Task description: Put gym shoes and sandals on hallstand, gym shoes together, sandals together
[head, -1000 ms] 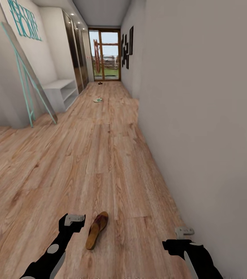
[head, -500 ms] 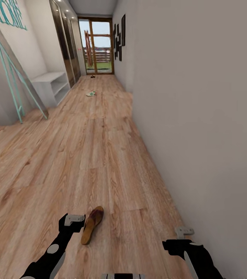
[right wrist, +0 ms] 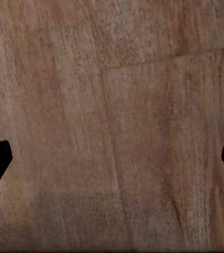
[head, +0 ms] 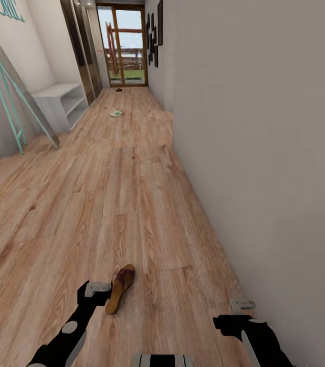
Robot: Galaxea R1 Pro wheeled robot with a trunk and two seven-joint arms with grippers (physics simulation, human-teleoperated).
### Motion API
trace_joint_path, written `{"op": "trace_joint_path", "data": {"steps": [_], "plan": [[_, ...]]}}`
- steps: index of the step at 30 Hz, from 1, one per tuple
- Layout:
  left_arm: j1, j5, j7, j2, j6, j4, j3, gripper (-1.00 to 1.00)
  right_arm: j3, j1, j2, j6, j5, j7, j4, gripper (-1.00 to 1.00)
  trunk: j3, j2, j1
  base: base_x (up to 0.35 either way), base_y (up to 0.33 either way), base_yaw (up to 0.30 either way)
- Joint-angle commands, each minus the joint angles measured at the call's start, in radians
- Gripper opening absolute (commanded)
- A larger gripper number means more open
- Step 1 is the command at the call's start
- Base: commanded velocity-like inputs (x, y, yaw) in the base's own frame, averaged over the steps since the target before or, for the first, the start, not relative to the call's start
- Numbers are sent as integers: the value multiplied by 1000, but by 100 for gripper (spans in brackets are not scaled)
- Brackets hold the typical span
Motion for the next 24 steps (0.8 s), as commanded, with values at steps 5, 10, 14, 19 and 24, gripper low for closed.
{"op": "trace_joint_path", "data": {"steps": [5, 10, 14, 19, 24], "plan": [[0, -5, 0, 0, -4, 0, 1, 100, 0, 0, 0, 5, 0, 0, -1, 100, -28, -2, 2, 0, 0, 0], [0, -5, 0, 0, -4, 0, 1, 100, 0, 0, 0, 4, 0, 0, -1, 100, -38, -2, 2, 0, 0, 0], [0, -5, 0, 0, -4, -3, 1, 100, 0, 0, 2, 2, 0, 0, -1, 100, -40, -2, 2, 0, 0, 0], [0, -6, 0, 0, -15, -12, 1, 100, 0, 0, 2, -1, 0, 0, -1, 100, -40, -2, 2, 0, 0, 0], [0, -6, 0, 1, -39, -15, 1, 100, 0, 0, 2, -1, 0, 0, -2, 100, -40, -2, 2, 0, 0, 0]]}}
